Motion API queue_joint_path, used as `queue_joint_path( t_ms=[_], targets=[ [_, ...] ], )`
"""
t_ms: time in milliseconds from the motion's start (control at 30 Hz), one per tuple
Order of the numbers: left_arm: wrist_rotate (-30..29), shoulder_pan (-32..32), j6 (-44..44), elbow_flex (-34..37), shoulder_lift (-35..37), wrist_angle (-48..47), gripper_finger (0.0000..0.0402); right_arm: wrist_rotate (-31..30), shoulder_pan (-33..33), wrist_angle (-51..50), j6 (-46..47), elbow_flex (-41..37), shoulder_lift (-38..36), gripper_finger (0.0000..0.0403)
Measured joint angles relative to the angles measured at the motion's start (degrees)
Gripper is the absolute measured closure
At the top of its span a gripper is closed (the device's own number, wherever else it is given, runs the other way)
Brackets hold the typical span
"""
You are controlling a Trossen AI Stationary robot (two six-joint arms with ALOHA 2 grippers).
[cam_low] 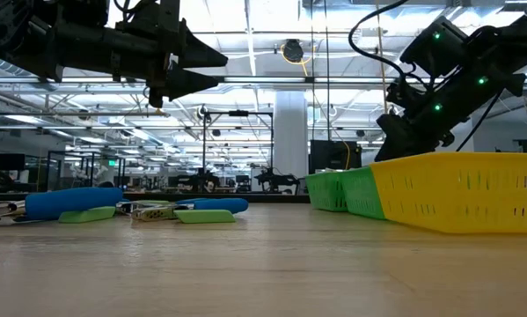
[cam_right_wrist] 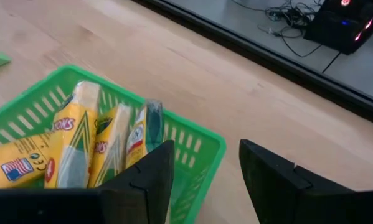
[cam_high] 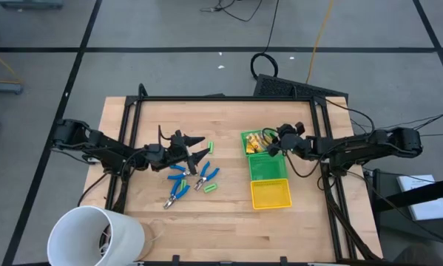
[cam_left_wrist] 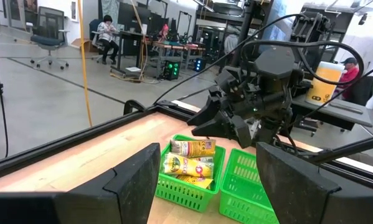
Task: Pick & Place School Supplies
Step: Put the yellow crayon box into the top green bin
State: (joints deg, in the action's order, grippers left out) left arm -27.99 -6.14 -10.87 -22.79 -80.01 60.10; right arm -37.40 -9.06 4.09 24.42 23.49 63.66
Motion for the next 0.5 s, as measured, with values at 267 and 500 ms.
queue_joint_path(
  t_ms=[267, 500],
  targets=[
    [0.0, 0.0, 0.0, 0.0, 0.0, 0.0, 0.0133, 0.0, 0.0, 0.0, 0.2, 0.0, 0.0, 0.0232],
    [0.0, 0.0, 0.0, 0.0, 0.0, 0.0, 0.0133, 0.0, -1.3, -1.0, 0.4, 0.0, 0.0, 0.0232]
  ],
)
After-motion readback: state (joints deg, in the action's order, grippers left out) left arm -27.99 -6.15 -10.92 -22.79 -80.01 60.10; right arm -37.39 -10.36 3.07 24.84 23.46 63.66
